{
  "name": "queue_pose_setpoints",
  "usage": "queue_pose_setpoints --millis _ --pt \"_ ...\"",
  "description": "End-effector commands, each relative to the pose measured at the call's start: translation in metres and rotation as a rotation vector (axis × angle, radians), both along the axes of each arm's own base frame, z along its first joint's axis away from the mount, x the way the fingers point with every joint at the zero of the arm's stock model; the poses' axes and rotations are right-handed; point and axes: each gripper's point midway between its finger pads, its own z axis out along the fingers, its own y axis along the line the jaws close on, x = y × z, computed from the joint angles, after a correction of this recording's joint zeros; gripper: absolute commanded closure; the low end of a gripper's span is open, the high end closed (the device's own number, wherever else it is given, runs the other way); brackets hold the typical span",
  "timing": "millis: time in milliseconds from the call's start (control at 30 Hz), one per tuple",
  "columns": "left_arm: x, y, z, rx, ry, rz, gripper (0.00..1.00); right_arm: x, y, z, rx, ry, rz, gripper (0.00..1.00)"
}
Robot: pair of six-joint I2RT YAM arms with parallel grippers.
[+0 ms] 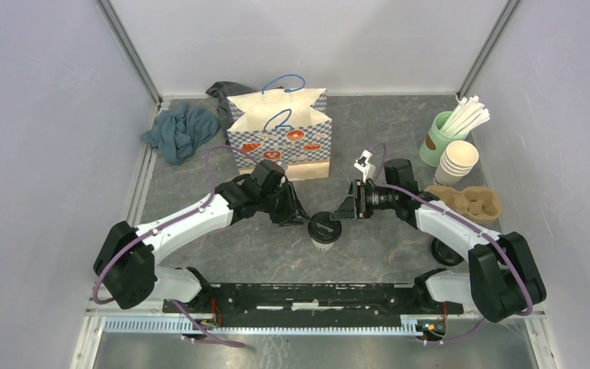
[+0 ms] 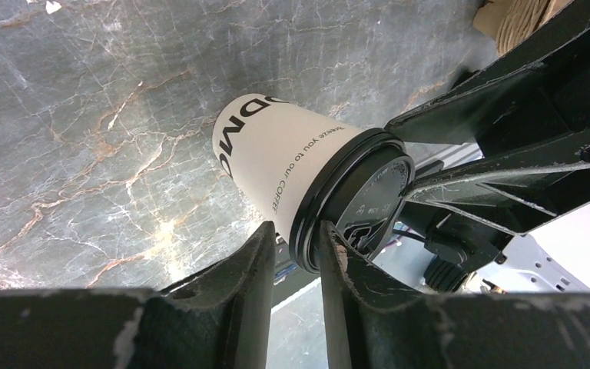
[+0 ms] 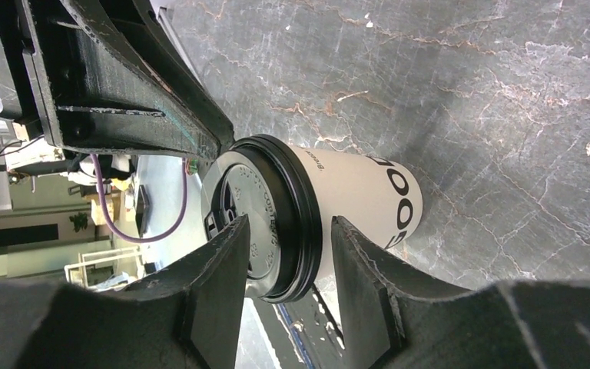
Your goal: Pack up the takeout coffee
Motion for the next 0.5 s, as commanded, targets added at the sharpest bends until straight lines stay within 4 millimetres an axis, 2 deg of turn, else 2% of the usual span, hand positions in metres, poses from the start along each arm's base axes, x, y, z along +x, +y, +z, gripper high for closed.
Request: queue_pose_setpoints --millis 0,267,467 --pt "-0.003 -0.004 -0.004 -0.02 0.023 -0.018 0.65 -0.002 0.001 -0.002 0.005 -0.022 0.014 0.51" --pt "-0.012 0.006 -0.032 0.06 0.057 -0.039 0.67 -0.004 -0.002 -0.014 -0.013 -0.012 -0.003 0.53" --pt "-0.024 0.021 -0.057 0.151 0.064 -0.049 0.69 -0.012 -0.008 -0.034 -0.04 0.009 -0.017 0.53"
